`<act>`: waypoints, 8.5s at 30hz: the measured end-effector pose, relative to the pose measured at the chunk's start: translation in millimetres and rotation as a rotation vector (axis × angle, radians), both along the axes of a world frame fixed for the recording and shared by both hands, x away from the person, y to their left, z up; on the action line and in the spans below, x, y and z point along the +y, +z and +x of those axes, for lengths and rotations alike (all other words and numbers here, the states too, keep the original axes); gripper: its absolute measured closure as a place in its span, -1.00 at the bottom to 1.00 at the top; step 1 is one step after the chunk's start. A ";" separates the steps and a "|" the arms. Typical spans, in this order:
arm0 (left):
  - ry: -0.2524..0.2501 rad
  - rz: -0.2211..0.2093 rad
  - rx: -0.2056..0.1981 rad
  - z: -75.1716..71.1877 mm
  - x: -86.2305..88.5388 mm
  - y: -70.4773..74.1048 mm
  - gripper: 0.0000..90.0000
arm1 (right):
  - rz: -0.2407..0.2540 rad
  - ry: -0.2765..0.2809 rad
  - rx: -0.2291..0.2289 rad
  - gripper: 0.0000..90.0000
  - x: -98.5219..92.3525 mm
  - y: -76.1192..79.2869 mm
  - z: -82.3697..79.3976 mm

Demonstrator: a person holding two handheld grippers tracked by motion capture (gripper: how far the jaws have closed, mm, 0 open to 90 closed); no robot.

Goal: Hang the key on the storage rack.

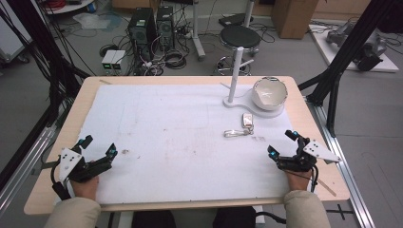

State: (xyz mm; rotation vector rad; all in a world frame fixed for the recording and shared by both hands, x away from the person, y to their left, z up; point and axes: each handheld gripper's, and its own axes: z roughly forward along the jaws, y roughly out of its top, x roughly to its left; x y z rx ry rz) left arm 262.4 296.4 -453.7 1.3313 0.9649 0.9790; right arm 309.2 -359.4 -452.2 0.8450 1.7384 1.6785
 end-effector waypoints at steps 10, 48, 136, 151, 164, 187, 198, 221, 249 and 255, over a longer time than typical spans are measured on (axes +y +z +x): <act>-0.001 -0.002 0.007 0.5 -0.5 0.2 -0.75 | 0.006 -0.002 0.012 -0.98 -0.1 0.3 1.0; -0.003 -0.001 0.007 0.8 0.0 0.2 -0.75 | -0.606 0.430 0.228 -0.98 65.5 138.0 119.9; -0.006 0.000 0.000 0.0 0.4 0.0 -0.75 | -0.925 0.534 0.755 0.66 125.3 73.0 176.9; -0.006 -0.002 0.000 0.0 -0.1 0.0 -0.75 | -0.520 0.477 0.631 0.66 91.2 111.6 174.0; -0.006 -0.004 0.002 0.4 0.0 0.0 -0.75 | -0.400 0.413 0.575 0.66 82.4 129.1 183.5; -0.006 0.001 0.002 0.1 -0.3 0.0 -0.75 | -0.292 0.325 0.627 0.66 79.0 119.1 206.6; -0.005 0.004 -0.001 0.0 -0.4 0.0 -0.75 | -0.201 0.302 0.694 0.65 75.2 112.1 212.4; -0.005 0.002 -0.008 -0.9 -0.1 -0.2 -0.75 | -0.313 0.239 0.617 -0.78 87.7 116.7 193.4; -0.005 0.013 -0.012 -1.0 -1.0 -0.2 -0.75 | -0.168 0.155 0.142 -0.99 47.8 96.0 55.1; -0.005 0.012 -0.008 -0.5 -1.5 -0.1 -0.75 | -0.135 0.121 0.129 -0.99 39.8 68.2 41.5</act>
